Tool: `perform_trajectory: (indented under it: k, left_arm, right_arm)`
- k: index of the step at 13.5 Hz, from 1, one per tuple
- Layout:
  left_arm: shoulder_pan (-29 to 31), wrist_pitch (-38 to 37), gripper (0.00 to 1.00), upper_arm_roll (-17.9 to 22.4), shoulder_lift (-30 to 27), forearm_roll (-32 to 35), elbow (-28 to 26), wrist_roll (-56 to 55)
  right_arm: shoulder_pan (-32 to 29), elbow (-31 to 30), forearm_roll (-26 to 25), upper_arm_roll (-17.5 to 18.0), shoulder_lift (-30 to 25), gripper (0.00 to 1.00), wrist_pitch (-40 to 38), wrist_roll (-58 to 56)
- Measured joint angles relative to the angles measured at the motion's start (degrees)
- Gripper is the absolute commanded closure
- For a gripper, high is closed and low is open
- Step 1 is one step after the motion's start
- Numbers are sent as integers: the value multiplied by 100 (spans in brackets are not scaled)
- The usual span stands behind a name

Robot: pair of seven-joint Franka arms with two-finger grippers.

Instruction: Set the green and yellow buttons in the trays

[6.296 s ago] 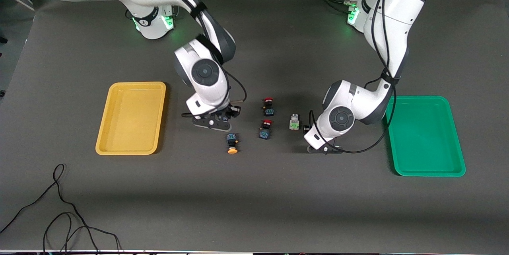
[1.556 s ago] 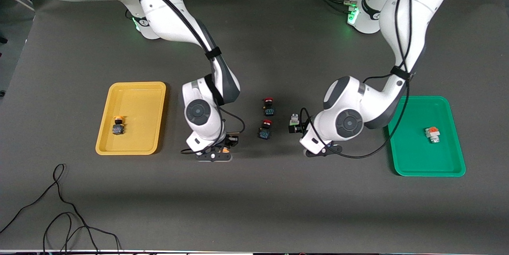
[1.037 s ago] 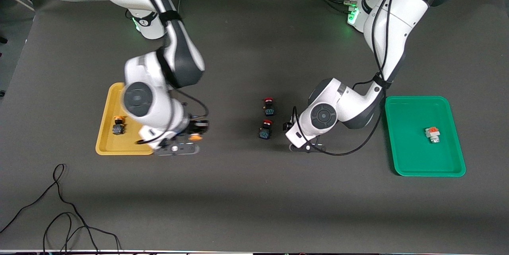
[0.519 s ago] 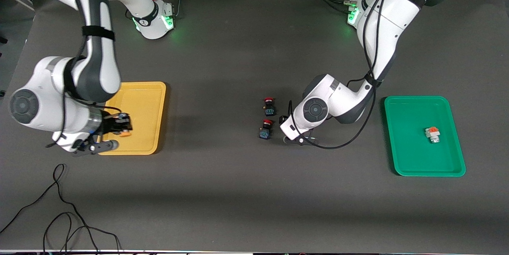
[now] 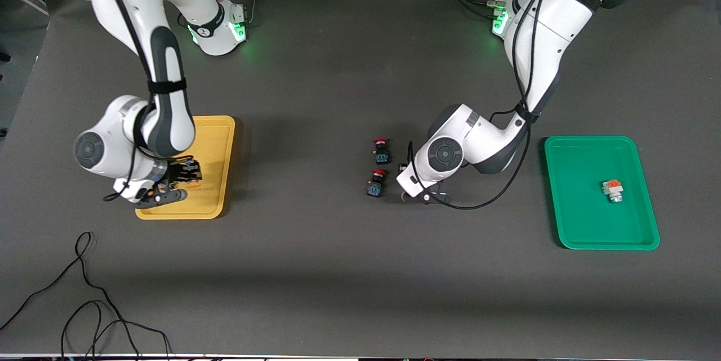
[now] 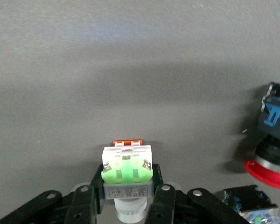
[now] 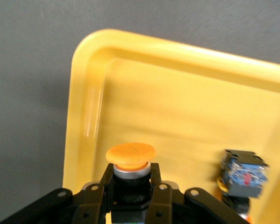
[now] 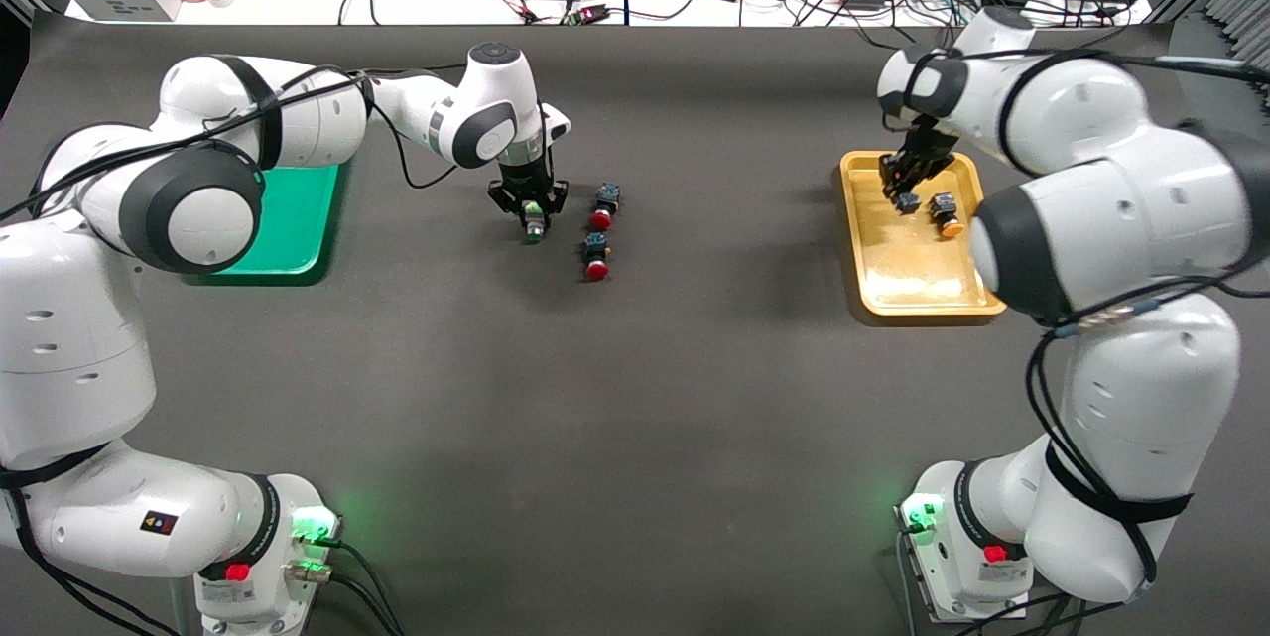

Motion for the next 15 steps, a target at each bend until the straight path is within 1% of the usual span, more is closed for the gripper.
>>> perform_trajectory:
  k: [1, 2, 3, 5, 6, 8, 10, 12, 15]
  left_arm:
    - [0, 1, 100, -5, -33, 0, 43, -218]
    - [-1, -10, 100, -8, -128, 0, 82, -385]
    - [3, -92, 100, -7, -279, 0, 123, -471]
    - [26, -719, 100, 11, -724, 0, 288, -538]
    - [45, -1252, 100, 38, -987, 0, 456, -552]
    - [228, -2585, 100, 97, -1433, 3, 984, -486]
    - [606, -3661, 100, 135, -1663, 8, 1564, -94]
    - [1044, -4129, 100, 168, -1729, 32, 1872, 265]
    - [1913, -4201, 100, 201, -1719, 102, 1913, 1435]
  right_arm:
    - [10, 7, 88, 2, 139, 15, 9, -60]
    - [12, 19, 119, 4, 234, 1, 13, -69]
    - [13, 39, 124, 4, 279, 0, 13, -69]
    - [12, 116, 130, 3, 284, 0, -24, -68]
    - [13, 210, 136, -3, 279, 0, -98, -60]
    - [32, 560, 130, -104, 263, 0, -532, 22]
    - [100, 1089, 106, -429, 244, 0, -1242, 80]
    - [114, 1660, -57, -737, 189, 0, -1977, 198]
    - [120, 2535, -449, -979, 38, 0, -3006, 497]
